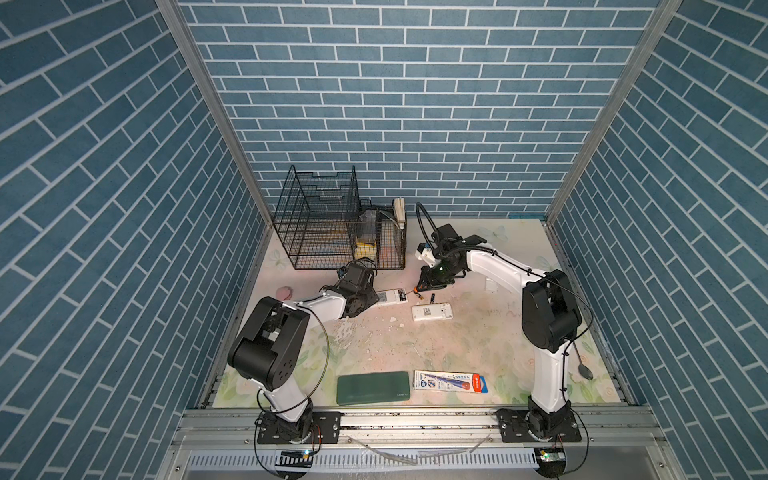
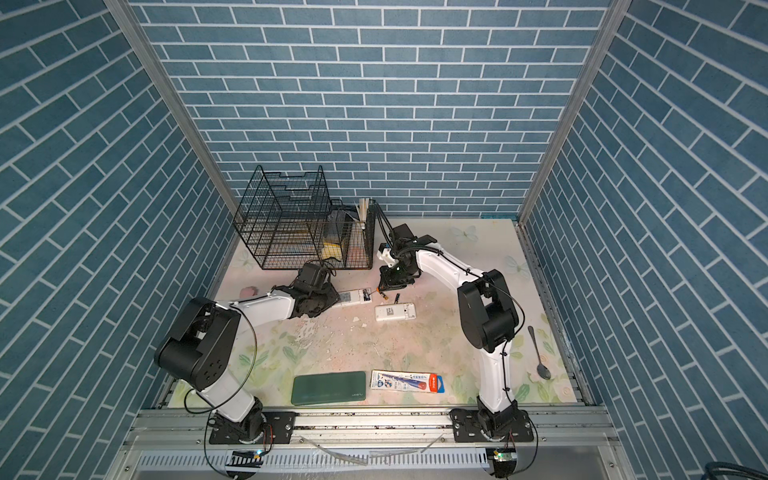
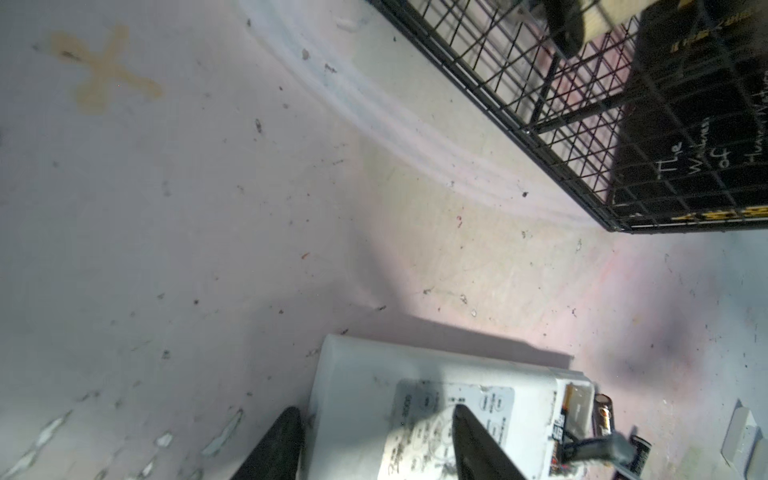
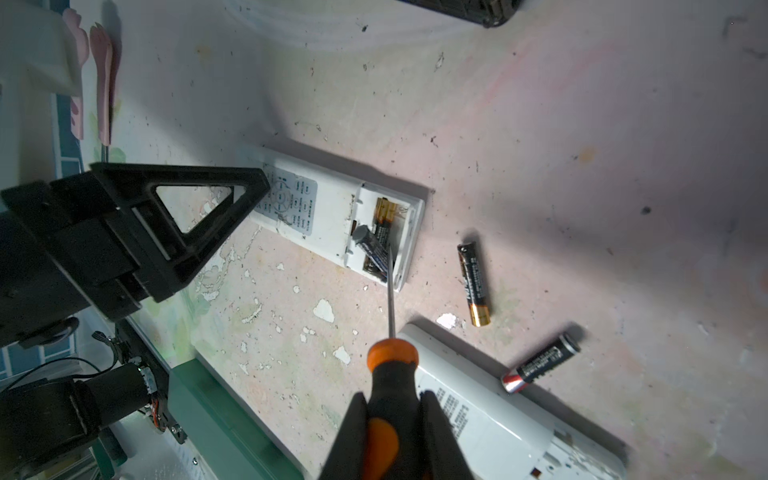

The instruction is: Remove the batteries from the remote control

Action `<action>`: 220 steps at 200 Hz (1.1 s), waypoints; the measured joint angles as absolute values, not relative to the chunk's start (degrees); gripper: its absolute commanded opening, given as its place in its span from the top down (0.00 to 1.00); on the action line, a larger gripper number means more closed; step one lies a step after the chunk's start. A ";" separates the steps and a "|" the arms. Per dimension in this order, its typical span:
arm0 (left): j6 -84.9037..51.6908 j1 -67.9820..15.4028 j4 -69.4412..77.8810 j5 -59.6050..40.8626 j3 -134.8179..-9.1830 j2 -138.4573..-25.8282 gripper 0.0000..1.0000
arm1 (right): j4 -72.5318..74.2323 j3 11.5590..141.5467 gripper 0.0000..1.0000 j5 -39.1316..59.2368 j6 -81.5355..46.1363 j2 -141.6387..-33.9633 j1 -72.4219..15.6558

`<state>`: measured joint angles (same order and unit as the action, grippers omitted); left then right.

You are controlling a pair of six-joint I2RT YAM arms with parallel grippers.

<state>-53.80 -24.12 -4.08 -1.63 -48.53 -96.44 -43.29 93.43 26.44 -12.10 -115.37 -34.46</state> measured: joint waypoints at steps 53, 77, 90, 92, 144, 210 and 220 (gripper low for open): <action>-53.71 -23.97 -3.86 -1.80 -48.40 -96.44 0.41 | -42.94 93.41 1.00 26.33 -11.92 -115.39 -34.63; -53.74 -23.97 -3.42 -1.56 -48.03 -96.23 0.41 | -42.63 93.32 1.00 26.72 -11.92 -115.39 -34.57; -53.76 -23.97 -3.20 -1.30 -47.72 -96.03 0.41 | -42.63 93.32 1.00 26.98 -11.92 -115.35 -34.52; -53.78 -23.97 -3.20 -1.23 -47.68 -96.01 0.41 | -42.63 93.32 1.00 27.03 -11.92 -115.33 -34.52; -54.35 -23.97 -3.07 0.23 -46.98 -95.50 0.42 | -42.19 91.11 1.00 30.46 -11.92 -111.57 -34.54; -54.48 -23.97 -2.94 0.34 -46.89 -95.46 0.42 | -41.06 88.64 1.00 33.56 -12.01 -109.75 -35.38; -54.41 -23.97 -2.96 0.34 -46.89 -95.44 0.42 | -41.12 88.64 1.00 33.19 -12.19 -109.75 -35.35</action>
